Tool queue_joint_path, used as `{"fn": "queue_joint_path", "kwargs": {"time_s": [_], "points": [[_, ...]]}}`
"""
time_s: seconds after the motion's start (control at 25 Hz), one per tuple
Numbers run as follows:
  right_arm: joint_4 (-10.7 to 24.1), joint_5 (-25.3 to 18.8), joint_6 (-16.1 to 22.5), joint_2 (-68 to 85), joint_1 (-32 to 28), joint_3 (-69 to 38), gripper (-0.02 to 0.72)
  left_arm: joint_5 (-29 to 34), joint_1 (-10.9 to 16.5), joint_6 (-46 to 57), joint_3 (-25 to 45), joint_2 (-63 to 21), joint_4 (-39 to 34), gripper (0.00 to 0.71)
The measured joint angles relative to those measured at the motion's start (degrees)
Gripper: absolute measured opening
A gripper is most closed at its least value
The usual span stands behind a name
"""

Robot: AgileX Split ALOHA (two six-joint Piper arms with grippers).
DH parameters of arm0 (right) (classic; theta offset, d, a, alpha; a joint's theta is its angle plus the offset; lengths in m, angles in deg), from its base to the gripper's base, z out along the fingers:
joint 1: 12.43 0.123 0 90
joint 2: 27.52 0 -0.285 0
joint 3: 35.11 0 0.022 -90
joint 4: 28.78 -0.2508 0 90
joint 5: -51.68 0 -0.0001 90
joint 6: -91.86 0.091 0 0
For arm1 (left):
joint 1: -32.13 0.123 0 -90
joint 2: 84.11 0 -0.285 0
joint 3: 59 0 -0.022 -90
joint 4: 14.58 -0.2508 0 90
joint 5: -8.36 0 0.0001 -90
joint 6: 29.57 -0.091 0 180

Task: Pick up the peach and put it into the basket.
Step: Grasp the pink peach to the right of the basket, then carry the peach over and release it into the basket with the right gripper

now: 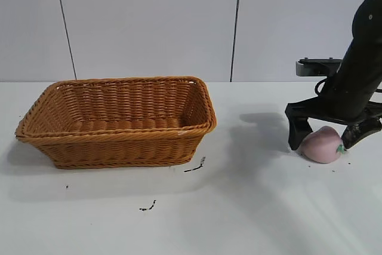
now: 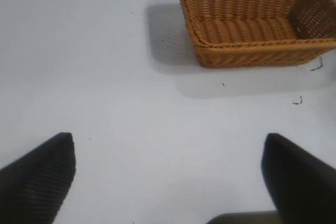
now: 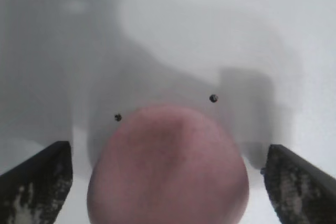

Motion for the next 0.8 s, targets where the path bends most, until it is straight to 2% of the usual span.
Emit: {"fn": "queue_joint_path", "kwargs": {"time_s": [0.04,0.12,0.48,0.8], "points": [[0.00,-0.31,0.00,0.21,0.00,0.35,0.057,0.00,0.00,0.00,0.00,0.00,0.00,0.693],[0.00,-2.20,0.00,0.60,0.00,1.46,-0.003,0.00,0.00,0.00,0.00,0.00,0.00,0.693],[-0.92,-17.19,0.00,6.13,0.00,14.44,-0.008,0.00,0.00,0.00,0.00,0.00,0.00,0.693],[-1.20,-25.91,0.05,8.19,0.83,27.29,-0.008,0.00,0.00,0.00,0.00,0.00,0.00,0.693]]}}
